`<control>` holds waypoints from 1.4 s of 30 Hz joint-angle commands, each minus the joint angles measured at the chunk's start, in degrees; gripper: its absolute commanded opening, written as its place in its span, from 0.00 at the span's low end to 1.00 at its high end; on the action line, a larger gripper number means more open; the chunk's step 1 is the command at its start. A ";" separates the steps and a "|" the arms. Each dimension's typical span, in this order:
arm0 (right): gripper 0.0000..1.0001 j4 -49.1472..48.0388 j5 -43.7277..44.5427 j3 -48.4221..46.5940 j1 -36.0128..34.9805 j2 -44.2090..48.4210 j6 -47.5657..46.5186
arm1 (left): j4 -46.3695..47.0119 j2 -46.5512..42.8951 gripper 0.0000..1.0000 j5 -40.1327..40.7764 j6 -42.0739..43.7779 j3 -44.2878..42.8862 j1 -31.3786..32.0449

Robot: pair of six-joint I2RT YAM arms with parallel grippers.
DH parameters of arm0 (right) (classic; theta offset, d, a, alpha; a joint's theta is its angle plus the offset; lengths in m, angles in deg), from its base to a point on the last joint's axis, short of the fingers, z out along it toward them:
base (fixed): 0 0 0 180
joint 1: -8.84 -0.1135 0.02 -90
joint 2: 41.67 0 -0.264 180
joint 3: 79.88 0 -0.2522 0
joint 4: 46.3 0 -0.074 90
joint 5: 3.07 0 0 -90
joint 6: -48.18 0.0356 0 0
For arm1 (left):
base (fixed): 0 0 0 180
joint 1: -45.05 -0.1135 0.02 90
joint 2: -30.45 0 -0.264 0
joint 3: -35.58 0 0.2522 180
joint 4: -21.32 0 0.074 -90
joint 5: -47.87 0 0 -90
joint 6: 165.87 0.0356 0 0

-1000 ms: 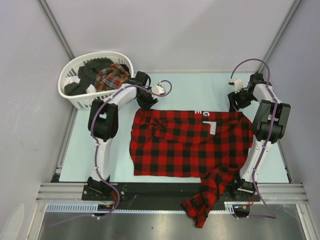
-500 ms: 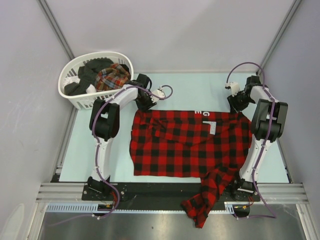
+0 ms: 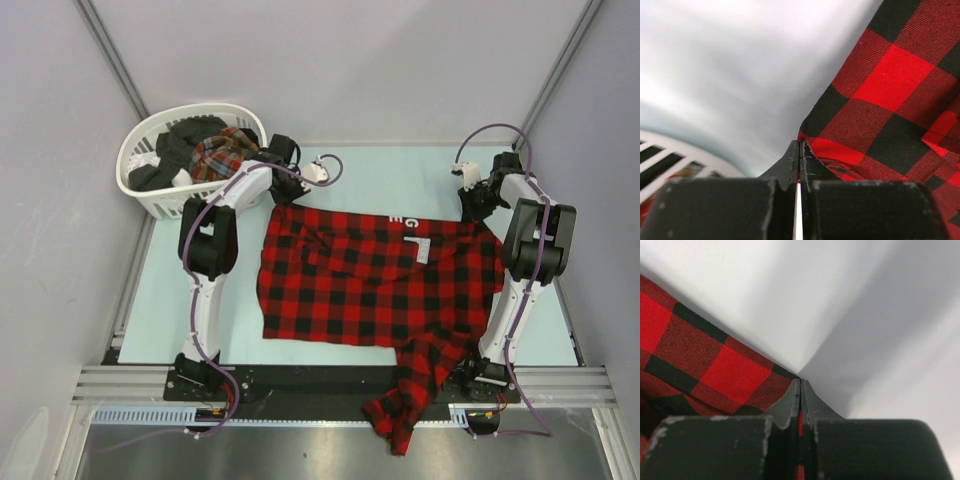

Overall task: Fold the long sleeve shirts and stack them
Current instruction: Fold the shirt

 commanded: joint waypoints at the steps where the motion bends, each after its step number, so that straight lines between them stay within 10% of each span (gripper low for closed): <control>1: 0.00 -11.63 1.43 0.12 0.25 2.72 3.81 | 5.82 -0.86 0.00 5.18 -1.99 -3.23 -1.34; 9: 0.00 -18.77 5.38 -5.14 -1.77 -1.75 8.56 | 11.89 0.80 0.00 7.74 -3.22 -4.11 -1.87; 12: 0.21 -13.95 6.26 -10.49 -2.21 -3.43 8.30 | 11.45 1.16 0.30 7.04 -4.72 -5.96 -1.87; 14: 0.60 -8.77 4.08 -11.66 -1.51 -2.29 6.55 | 11.97 -2.52 0.50 3.02 -5.42 -4.21 -1.87; 17: 0.80 -2.44 -1.88 -10.52 1.47 4.11 2.95 | 11.72 -9.98 0.56 -1.13 -7.61 0.27 -1.26; 22: 0.86 15.65 -13.76 -0.52 7.10 21.21 -10.47 | 10.66 -25.09 0.59 -10.00 -9.12 18.79 -0.37; 30: 0.82 29.39 -15.54 42.71 11.68 48.85 -49.40 | 8.90 -48.56 0.60 -19.24 -4.63 55.43 1.82; 42: 0.71 24.83 -6.14 59.61 0.17 53.69 -53.84 | 13.03 -57.64 0.59 -14.50 0.02 73.31 7.27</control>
